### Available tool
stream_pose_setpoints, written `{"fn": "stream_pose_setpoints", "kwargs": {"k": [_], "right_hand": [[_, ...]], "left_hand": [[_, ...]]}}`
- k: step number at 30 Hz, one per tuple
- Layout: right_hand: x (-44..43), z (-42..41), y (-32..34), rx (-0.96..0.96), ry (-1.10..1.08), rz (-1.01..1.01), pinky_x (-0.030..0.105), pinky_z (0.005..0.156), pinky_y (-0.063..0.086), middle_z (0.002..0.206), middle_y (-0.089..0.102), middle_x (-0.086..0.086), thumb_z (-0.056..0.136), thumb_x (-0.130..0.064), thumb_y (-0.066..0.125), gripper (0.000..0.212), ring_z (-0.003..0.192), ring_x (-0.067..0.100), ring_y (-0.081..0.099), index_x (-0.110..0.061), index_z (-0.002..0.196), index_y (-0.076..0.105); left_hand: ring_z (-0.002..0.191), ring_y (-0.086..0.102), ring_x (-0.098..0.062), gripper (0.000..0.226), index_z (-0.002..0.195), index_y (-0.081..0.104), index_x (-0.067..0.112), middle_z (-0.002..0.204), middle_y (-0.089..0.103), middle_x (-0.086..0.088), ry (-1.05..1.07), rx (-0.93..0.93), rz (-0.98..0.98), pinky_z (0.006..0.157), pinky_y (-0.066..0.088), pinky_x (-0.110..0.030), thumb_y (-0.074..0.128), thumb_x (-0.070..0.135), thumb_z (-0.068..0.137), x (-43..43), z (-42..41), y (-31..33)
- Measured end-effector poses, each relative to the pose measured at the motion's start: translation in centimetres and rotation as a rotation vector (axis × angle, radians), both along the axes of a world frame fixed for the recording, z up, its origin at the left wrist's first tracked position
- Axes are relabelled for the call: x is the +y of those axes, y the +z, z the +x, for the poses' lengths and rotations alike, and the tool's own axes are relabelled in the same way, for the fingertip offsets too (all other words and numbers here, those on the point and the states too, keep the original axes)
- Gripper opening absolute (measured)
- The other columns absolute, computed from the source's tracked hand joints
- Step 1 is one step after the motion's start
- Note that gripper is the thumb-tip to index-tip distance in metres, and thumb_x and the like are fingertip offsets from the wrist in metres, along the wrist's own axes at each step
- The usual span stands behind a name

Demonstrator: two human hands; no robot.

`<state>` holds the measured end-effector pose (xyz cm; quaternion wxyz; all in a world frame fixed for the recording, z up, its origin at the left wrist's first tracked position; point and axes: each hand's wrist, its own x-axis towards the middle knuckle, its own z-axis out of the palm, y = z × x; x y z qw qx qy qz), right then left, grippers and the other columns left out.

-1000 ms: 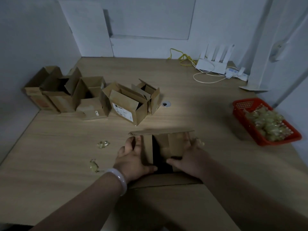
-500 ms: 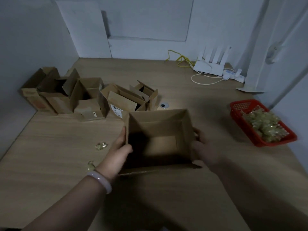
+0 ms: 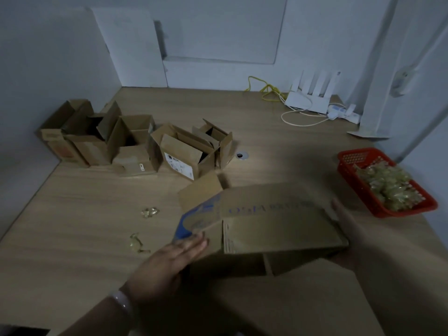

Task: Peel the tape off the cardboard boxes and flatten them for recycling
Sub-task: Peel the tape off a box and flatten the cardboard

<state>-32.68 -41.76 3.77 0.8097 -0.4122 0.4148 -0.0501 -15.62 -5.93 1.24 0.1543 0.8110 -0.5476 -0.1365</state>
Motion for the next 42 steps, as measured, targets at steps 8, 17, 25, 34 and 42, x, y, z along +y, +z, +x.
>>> {"fn": "stream_pose_setpoints", "kwargs": {"k": [8, 17, 25, 34, 42], "right_hand": [[1.2, -2.1, -2.7, 0.31, 0.198, -0.193, 0.049, 0.084, 0.054, 0.114, 0.065, 0.026, 0.085, 0.0, 0.064, 0.043, 0.098, 0.041, 0.065, 0.003, 0.126, 0.053], [4.2, -3.5, -8.5, 0.361, 0.188, -0.233, 0.035, 0.065, 0.056, 0.094, 0.072, 0.017, 0.084, 0.0, 0.066, 0.026, 0.085, 0.034, 0.069, -0.006, 0.109, 0.062], [5.2, -4.0, -11.6, 0.671, 0.485, -0.695, 0.047, 0.092, 0.049, 0.114, 0.061, 0.024, 0.076, -0.01, 0.079, 0.058, 0.106, 0.036, 0.059, 0.002, 0.126, 0.051], [7.6, 0.6, -12.8, 0.444, 1.023, -1.564, 0.05, 0.112, 0.03, 0.156, 0.025, 0.014, 0.06, -0.054, 0.067, 0.096, 0.14, 0.037, 0.03, -0.028, 0.147, 0.036], [6.4, 6.6, -16.0, 0.466, 1.054, -1.753, 0.054, 0.117, 0.007, 0.161, -0.006, 0.006, 0.08, -0.078, 0.025, 0.09, 0.148, 0.027, -0.008, -0.034, 0.152, -0.005]], "left_hand": [[0.12, 0.057, -0.018, 0.052, 0.129, 0.06, 0.021, 0.134, 0.057, -0.003, -0.159, -0.206, 0.052, 0.09, 0.054, -0.036, 0.015, 0.034, 0.105, 1.7, -2.6, -4.4], [0.146, 0.016, -0.021, 0.068, 0.148, 0.01, 0.041, 0.159, -0.005, 0.003, 0.164, 0.018, 0.198, 0.114, 0.024, -0.033, 0.037, 0.064, 0.089, -1.1, -2.3, -6.4], [0.146, -0.009, -0.026, 0.083, 0.14, -0.019, 0.055, 0.158, -0.017, 0.011, 0.326, -0.049, 0.431, 0.114, 0.005, -0.056, 0.022, 0.085, 0.074, -3.5, -2.3, -11.0], [0.137, -0.037, -0.025, 0.123, 0.148, -0.007, 0.039, 0.154, -0.024, -0.002, 0.215, -0.079, 0.406, 0.108, -0.028, -0.05, 0.044, 0.093, 0.05, -6.8, 1.3, -12.7], [0.144, -0.021, -0.02, 0.115, 0.149, -0.011, 0.035, 0.157, -0.015, 0.003, 0.379, -0.127, 0.292, 0.115, -0.015, -0.05, 0.01, 0.099, 0.057, -8.5, 2.8, -14.4]]}}
